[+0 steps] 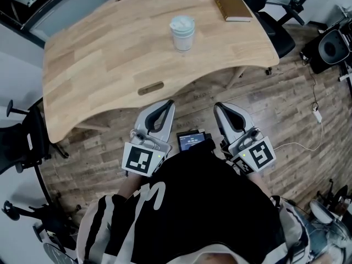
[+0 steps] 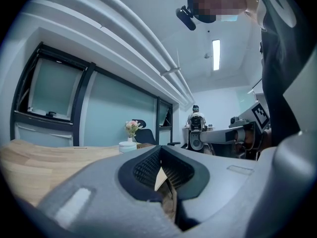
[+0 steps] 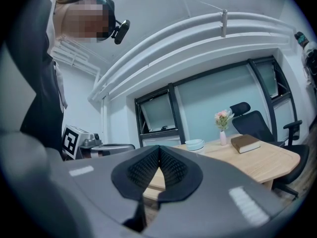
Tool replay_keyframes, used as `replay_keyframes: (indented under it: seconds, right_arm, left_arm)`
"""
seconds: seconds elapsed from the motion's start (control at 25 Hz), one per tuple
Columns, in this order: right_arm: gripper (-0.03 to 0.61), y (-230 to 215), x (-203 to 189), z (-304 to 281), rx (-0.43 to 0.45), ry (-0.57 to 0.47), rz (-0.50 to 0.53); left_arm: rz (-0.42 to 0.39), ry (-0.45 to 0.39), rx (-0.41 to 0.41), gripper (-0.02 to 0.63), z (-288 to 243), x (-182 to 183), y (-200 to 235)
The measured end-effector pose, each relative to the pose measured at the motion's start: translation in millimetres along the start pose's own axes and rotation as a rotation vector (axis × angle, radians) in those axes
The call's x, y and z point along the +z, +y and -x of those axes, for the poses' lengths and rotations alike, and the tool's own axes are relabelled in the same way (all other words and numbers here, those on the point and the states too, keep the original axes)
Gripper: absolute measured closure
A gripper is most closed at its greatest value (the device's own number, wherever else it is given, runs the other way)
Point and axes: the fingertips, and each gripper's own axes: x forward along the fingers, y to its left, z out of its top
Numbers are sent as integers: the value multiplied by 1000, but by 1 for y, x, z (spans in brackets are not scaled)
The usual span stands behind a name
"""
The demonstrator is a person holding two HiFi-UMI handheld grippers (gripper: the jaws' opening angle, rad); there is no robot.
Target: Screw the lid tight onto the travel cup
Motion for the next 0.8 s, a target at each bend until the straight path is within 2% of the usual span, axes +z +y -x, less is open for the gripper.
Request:
replay_keyframes:
  seconds: [0.48,0.8]
  right_arm:
    - [583,-33,4,-9,35,-2,-5]
    - [583,-57,4,-14,51,11,-9]
  left_arm:
    - [-16,-7,30,614,-33,4,2]
    - [15,2,31,614,-57,-1,-2]
